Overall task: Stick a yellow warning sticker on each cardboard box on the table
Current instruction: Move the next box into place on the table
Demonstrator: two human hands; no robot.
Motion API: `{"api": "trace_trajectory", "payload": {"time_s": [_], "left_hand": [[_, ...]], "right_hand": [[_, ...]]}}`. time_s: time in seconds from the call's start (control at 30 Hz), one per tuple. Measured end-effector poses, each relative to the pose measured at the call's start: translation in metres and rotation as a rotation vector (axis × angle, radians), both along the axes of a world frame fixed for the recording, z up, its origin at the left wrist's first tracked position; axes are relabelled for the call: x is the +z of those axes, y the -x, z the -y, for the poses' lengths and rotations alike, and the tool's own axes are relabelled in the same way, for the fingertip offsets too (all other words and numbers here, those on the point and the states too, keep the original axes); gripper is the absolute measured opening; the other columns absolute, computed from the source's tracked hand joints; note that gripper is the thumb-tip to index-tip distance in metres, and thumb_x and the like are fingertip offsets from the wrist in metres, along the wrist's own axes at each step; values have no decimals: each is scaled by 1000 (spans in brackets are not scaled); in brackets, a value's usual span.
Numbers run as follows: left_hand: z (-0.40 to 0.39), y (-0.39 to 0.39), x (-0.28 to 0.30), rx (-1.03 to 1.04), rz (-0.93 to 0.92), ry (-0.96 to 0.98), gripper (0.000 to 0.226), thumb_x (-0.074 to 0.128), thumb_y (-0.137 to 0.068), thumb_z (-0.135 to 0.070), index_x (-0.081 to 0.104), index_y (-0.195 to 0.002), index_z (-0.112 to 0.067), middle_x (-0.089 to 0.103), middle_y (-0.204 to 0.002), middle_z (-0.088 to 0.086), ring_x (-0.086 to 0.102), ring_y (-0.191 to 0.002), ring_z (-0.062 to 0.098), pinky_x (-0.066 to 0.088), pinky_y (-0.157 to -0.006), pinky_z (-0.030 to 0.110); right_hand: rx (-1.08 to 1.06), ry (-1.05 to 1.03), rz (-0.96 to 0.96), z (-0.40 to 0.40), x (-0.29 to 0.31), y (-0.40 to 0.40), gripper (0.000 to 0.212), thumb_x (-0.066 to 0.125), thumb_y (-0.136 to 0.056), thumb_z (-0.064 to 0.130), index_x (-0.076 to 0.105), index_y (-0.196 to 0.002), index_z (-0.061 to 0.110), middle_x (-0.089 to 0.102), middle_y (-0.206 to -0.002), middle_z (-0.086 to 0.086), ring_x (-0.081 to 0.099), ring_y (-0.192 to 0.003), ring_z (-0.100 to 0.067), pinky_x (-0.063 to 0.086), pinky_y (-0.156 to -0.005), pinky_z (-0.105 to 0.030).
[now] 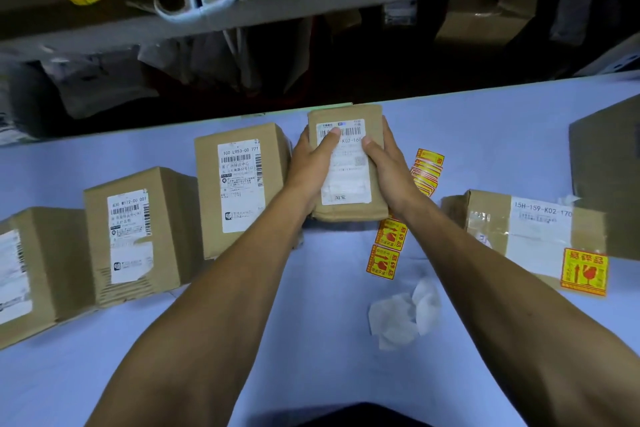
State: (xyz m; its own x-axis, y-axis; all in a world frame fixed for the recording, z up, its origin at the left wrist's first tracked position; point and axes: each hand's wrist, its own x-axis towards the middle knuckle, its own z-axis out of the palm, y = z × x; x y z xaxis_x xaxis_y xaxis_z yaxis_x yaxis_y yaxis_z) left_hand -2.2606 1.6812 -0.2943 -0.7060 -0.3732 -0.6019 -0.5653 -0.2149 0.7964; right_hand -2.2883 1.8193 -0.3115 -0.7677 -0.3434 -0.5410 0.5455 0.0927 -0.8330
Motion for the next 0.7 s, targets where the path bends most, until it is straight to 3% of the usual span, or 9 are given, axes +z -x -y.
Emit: {"api": "trace_trajectory", "payload": {"time_s": [0.17,0.43,0.7], "left_hand": [[-7,-14,22,25,-17,-5,32,64,-95,-36,61,-125,-23,75,-111,1,75,-95,18,61,-83,41],[-27,-95,75,37,-153,-29,30,63,-98,-29,60,-125,-18,74,-114,2,73,-101,18,59,-89,41],[-48,-206,68,34,-88,-33,30,63,-97,-30,60,-124,-19,74,-113,2,73,-100,19,58,-91,44]], "right_hand": [[-17,3,-8,-3,20,-13,61,47,-103,36,19,-157,33,57,-143,-2,66,-116,-21,54,-99,-50],[-40,111,-79,-23,70,-88,57,52,-99,33,32,-153,31,65,-134,3,67,-115,-16,52,-102,-43],[-41,135,-41,-45,72,-201,45,48,-104,20,41,-148,23,66,-132,-3,67,-114,-19,54,-97,-38]]}}
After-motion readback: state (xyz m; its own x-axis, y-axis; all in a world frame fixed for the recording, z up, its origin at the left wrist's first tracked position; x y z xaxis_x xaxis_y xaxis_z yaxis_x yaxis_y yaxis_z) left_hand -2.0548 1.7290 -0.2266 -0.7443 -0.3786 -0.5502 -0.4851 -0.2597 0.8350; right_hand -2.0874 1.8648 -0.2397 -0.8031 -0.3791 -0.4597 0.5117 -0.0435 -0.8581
